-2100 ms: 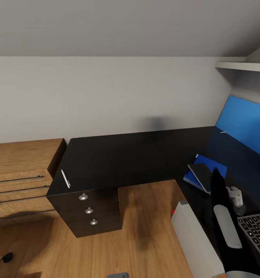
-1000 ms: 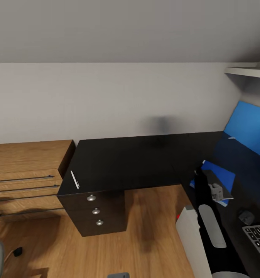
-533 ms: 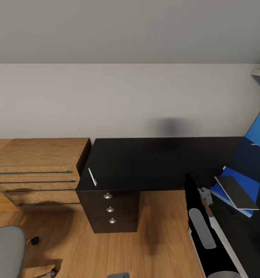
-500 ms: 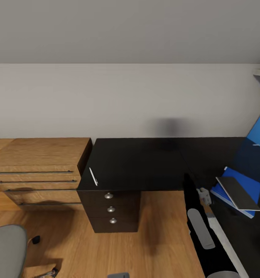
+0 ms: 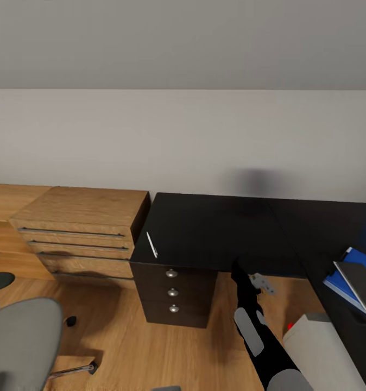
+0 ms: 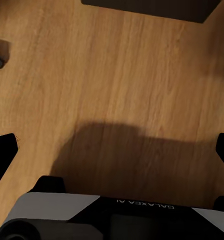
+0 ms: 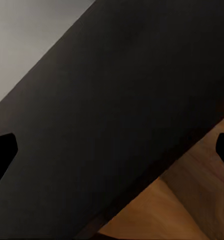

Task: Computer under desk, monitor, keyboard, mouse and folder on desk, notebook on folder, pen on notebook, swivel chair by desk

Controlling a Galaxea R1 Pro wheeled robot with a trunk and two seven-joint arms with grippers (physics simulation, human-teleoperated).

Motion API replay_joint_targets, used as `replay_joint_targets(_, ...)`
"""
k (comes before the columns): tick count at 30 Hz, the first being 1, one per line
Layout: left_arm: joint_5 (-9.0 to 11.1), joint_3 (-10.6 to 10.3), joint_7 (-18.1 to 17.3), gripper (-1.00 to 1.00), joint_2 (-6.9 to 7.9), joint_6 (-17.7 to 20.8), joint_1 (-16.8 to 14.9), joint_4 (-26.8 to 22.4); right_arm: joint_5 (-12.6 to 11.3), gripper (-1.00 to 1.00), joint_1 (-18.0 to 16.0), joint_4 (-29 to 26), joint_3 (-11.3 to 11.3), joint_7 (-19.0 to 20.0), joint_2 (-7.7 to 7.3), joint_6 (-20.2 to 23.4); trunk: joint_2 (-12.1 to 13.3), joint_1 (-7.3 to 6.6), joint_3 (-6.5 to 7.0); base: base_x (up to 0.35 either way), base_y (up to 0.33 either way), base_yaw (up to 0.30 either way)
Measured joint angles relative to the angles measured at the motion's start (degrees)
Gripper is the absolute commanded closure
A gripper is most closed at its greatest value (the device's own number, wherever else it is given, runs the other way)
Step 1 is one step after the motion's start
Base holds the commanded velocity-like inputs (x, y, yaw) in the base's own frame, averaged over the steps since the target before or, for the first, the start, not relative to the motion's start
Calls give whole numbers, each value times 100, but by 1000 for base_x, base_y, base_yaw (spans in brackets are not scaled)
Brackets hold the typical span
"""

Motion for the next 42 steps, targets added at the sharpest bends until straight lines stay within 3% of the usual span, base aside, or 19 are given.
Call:
replay_joint_targets(7,1,3,-3,-100,0,-1,0,27,910,-100,-589,1396,7,21,40,-1000,0,0,0,0,0,247)
replay_joint_targets(10,1,4,-6,-100,0,-3,0,29,1092,-100,-752,1745,6,25,38,-1175,0,0,0,0,0,249)
replay_joint_targets(12,1,4,-8,-100,0,-7,0,33,1360,-100,-902,2117,9,44,39,-1360,0,0,0,0,0,260)
replay_joint_targets(16,1,10,-9,-100,0,-8,0,37,2012,-100,-971,2345,10,54,35,-1720,0,0,0,0,0,275)
replay_joint_targets(25,1,13,-9,-100,0,-8,0,38,2980,-100,-988,2539,10,28,48,-1942,0,0,0,0,0,284)
replay_joint_targets(32,1,13,-9,-100,0,-8,0,38,3319,-100,-989,2656,13,21,124,-1975,0,0,0,0,0,288)
replay_joint_targets(42,1,15,-9,-100,0,-8,0,40,3362,-100,-986,2689,9,12,232,-1953,0,0,0,0,0,289)
